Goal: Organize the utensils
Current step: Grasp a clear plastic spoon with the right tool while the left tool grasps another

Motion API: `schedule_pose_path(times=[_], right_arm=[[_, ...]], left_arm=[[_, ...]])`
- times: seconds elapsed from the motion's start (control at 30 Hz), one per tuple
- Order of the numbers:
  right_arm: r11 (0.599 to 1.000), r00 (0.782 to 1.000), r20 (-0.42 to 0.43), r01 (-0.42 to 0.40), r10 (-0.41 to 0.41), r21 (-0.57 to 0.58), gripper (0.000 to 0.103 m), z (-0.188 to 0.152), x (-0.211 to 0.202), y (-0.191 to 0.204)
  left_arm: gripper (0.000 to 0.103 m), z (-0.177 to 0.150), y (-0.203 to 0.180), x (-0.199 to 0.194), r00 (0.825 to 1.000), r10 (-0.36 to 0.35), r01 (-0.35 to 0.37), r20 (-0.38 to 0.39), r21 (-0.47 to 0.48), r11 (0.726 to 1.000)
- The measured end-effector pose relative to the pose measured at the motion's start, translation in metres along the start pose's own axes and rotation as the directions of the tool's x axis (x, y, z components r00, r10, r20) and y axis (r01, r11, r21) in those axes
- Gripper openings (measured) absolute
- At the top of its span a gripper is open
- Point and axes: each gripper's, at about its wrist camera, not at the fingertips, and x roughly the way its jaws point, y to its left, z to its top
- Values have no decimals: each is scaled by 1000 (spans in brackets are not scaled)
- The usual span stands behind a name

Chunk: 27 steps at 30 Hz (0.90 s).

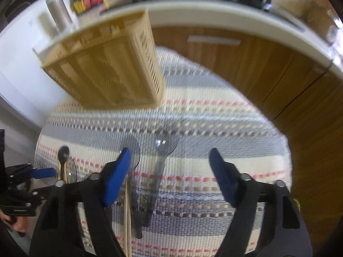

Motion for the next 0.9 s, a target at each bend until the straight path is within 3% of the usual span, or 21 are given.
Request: schedule_pose_path(times=[0.07,0.17,0.53,0.67,0.8,0.87,0.9], right_arm=[[1000,998,-57,-25,26,8,59,4,15,-1],[998,993,-97,-62,63,16,57,5,27,-2],[995,984,-155,-84,91,53,54,22,50,-14],[996,979,-185,-73,80,42,54,34,63,-10],[1000,977,-215,-3,-1,-15,53,37,78,4],[998,977,-207,35,-46,-56,45,38,81,14],[996,976,-206,55,-70,-76,36,38,81,17]], left_arm=[[52,4,1,11,999,26,-26,-35,-22,999],[50,6,-2,22,999,22,-23,-40,-32,999],[49,27,-33,45,985,170,-170,-30,29,985],[49,34,-42,53,981,194,-193,-30,45,980],[49,39,-39,54,976,217,-215,-27,66,974],[49,41,-43,58,972,233,-230,-26,78,970],[49,42,-45,59,971,239,-236,-27,81,968]])
